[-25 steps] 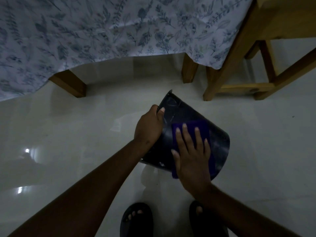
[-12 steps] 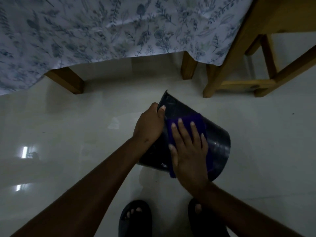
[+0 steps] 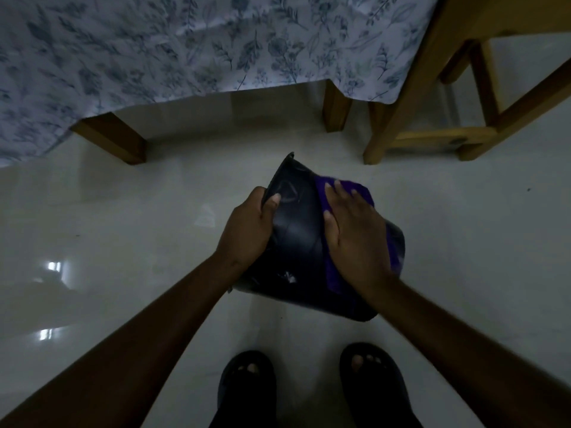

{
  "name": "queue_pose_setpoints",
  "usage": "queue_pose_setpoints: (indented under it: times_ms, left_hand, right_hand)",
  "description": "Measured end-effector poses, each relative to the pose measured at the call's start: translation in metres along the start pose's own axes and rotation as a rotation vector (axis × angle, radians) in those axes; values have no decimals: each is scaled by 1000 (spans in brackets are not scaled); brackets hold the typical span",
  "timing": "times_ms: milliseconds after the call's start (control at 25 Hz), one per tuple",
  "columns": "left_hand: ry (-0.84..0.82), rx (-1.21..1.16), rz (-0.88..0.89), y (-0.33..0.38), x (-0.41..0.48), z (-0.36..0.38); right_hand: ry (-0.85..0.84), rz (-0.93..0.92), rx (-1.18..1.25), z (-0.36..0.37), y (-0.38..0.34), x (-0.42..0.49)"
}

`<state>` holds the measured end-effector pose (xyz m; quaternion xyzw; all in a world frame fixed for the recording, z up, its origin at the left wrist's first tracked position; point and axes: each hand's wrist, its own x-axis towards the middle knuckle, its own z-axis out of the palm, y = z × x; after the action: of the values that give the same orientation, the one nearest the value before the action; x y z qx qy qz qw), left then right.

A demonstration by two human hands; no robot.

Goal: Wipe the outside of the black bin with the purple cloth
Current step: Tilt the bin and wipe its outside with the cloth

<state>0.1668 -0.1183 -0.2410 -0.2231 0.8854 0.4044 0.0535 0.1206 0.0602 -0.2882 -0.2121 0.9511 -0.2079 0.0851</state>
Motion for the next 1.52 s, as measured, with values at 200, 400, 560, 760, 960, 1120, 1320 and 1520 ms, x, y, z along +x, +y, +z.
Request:
queue_pose_setpoints:
  times_ms: [200, 400, 560, 760, 960, 1120, 1320, 1520]
  left_hand:
    - [-7, -1, -12, 18, 19, 4]
    - [-4, 16, -29, 15, 23, 4]
    - [17, 50, -41, 11, 31, 7]
    - [-13, 24, -32, 16, 36, 9]
    - [-5, 22, -76, 16, 31, 7]
    - [3, 22, -80, 15, 42, 11]
    - [-63, -182, -7, 1, 7, 5]
    - [5, -90, -4, -2, 9, 5]
  right_hand:
    - [30, -10, -25, 3, -13, -42]
    - [-170, 213, 254, -16, 22, 60]
    - [-37, 47, 13, -2, -20, -43]
    - [20, -59, 57, 3, -21, -9]
    - [-25, 171, 127, -9, 7, 32]
    - [18, -11, -65, 9, -21, -57]
    - [26, -79, -84, -7, 3, 17]
    - [44, -9, -60, 8, -5, -25]
